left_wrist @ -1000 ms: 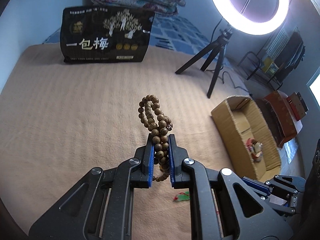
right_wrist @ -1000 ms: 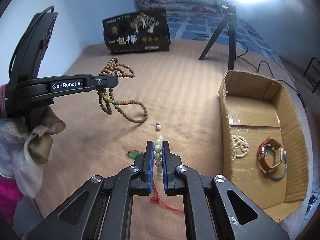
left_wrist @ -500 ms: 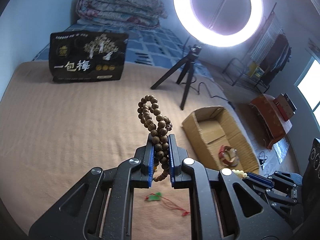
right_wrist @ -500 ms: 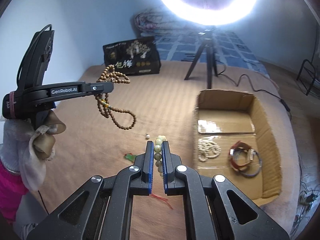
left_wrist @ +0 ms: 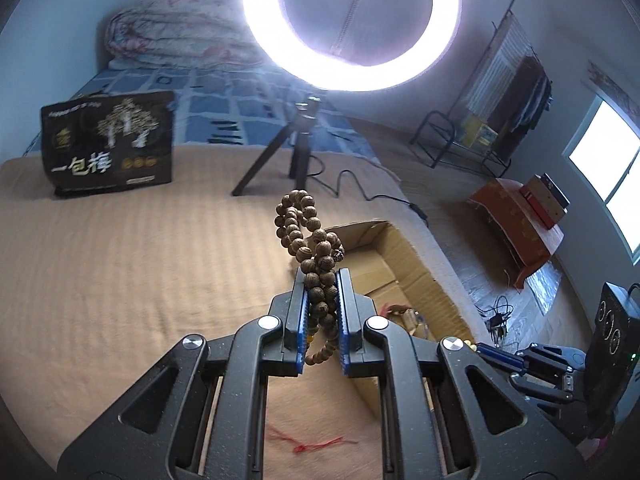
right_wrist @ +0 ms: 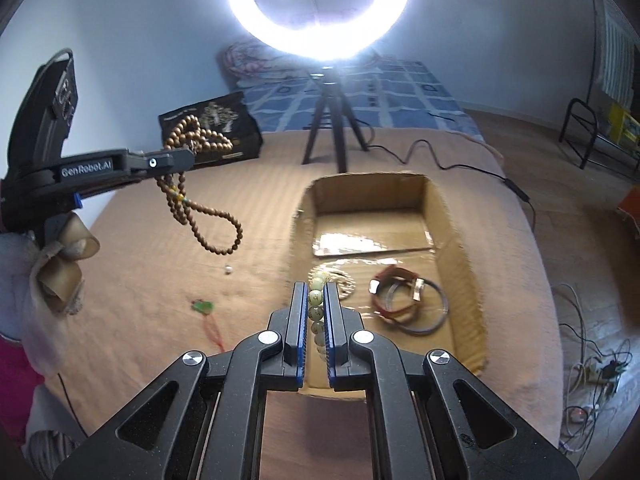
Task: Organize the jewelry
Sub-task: 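Lift and carry the bead necklace and cream bracelet over the box with both tools, then open both tools to drop the necklace and bracelet into the box, then move the left tool to the jade pendant while the right tool approaches the pearl earring, then close the left tool on the jade pendant while the right tool grips the pearl earring, then carry the jade pendant and pearl earring over the box with both tools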
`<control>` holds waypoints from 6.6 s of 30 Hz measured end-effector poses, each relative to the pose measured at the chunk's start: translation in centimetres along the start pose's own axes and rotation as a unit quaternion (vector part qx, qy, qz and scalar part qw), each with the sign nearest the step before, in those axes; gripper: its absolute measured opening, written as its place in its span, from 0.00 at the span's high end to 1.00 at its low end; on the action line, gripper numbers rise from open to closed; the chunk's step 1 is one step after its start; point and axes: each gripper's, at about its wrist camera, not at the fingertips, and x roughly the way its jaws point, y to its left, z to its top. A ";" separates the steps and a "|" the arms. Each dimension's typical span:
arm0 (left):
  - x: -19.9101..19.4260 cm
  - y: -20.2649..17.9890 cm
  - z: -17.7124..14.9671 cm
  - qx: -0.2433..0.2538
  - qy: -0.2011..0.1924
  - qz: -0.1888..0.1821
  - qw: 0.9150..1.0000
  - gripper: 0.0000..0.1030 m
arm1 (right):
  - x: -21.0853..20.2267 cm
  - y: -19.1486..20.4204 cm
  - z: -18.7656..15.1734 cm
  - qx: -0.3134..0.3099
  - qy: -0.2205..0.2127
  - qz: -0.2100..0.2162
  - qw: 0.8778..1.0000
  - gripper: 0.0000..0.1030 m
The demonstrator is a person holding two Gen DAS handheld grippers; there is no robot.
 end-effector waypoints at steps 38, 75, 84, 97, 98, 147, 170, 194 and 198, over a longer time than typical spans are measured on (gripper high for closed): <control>10.7 -7.0 -0.1 0.063 0.053 0.001 0.997 0.90 | 3.3 -4.8 -1.7 0.027 0.039 -0.020 0.999 0.94; 2.5 -2.1 -1.2 0.091 0.017 0.024 0.995 0.61 | 0.4 -0.9 -1.8 -0.013 -0.023 -0.058 0.998 0.34; -1.3 3.7 -3.6 0.070 0.021 0.048 0.996 0.61 | -0.1 2.5 -2.0 -0.049 -0.057 -0.021 0.997 0.32; -1.8 8.1 -9.7 0.063 0.062 0.027 0.996 0.61 | 2.8 6.2 -0.1 -0.046 0.006 0.054 0.997 0.32; -1.7 8.1 -10.0 0.065 0.065 0.024 0.995 0.61 | 3.1 6.4 0.1 -0.044 0.008 0.058 0.997 0.32; 4.4 8.6 -14.6 0.080 0.096 0.067 0.990 0.84 | 21.9 11.3 2.5 0.051 0.180 0.073 0.980 0.81; 2.9 9.3 -15.0 0.051 0.088 0.053 0.993 0.95 | 20.8 12.1 2.5 0.008 0.157 0.054 0.986 0.93; -4.9 6.8 -11.7 0.040 0.015 0.016 0.999 0.96 | 7.2 6.5 2.1 0.002 0.051 0.067 0.996 0.93; -5.6 5.2 -10.8 0.052 0.004 0.006 0.999 0.96 | 5.2 4.8 1.9 0.000 0.034 0.053 0.998 0.93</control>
